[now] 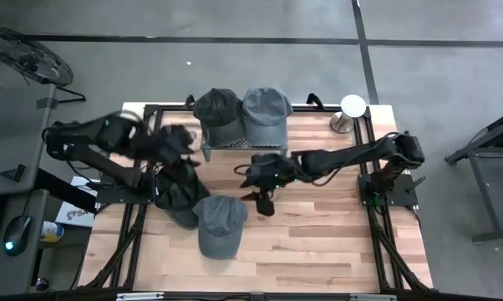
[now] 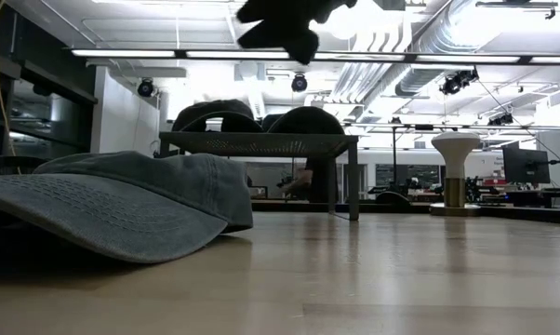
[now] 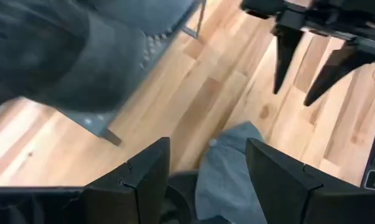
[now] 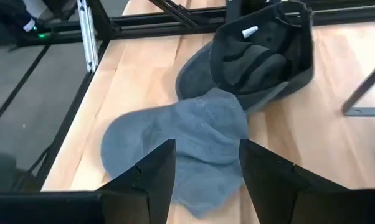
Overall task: Pick & Place hat
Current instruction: Stack the gray cap on top of the gray cap on the shelf
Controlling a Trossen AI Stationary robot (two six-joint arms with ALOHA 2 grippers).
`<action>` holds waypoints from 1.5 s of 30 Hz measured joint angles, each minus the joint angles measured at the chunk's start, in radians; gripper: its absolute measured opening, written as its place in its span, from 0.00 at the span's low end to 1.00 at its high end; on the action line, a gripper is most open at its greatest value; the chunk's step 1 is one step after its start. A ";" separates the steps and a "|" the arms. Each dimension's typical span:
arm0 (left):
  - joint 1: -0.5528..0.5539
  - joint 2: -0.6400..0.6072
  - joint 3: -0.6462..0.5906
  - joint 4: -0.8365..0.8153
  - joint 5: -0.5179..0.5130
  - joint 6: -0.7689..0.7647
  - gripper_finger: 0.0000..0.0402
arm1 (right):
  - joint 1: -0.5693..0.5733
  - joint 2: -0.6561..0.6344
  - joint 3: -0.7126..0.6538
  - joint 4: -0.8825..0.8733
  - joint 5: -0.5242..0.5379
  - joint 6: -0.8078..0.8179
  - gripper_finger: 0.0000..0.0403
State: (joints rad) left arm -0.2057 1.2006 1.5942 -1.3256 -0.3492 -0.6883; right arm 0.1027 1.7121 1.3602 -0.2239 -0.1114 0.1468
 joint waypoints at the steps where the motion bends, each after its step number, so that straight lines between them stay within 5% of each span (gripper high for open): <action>1: -0.041 -0.001 -0.018 0.000 -0.018 -0.030 0.52 | 0.006 0.016 0.000 0.020 0.006 0.009 0.42; 11: -0.392 -0.014 -0.114 0.006 -0.226 -0.194 0.52 | 0.014 0.141 0.000 0.150 0.034 0.104 0.51; 22: -0.586 -0.051 -0.117 -0.062 -0.378 -0.207 0.51 | -0.014 0.155 0.000 0.192 0.063 0.180 0.61; 33: -0.613 -0.072 -0.117 -0.048 -0.406 -0.180 0.51 | -0.008 0.218 0.098 0.199 0.096 0.159 0.61; 39: -0.558 -0.045 -0.117 0.005 -0.370 -0.166 0.51 | 0.000 0.221 0.188 -0.005 0.164 0.116 0.61; 45: -0.463 -0.002 -0.117 0.026 -0.264 -0.174 0.51 | -0.020 0.214 0.217 -0.212 0.042 0.174 0.61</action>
State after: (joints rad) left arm -0.6692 1.1983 1.4769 -1.2991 -0.6127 -0.8626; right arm 0.0823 1.9263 1.5776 -0.4360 -0.0692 0.3211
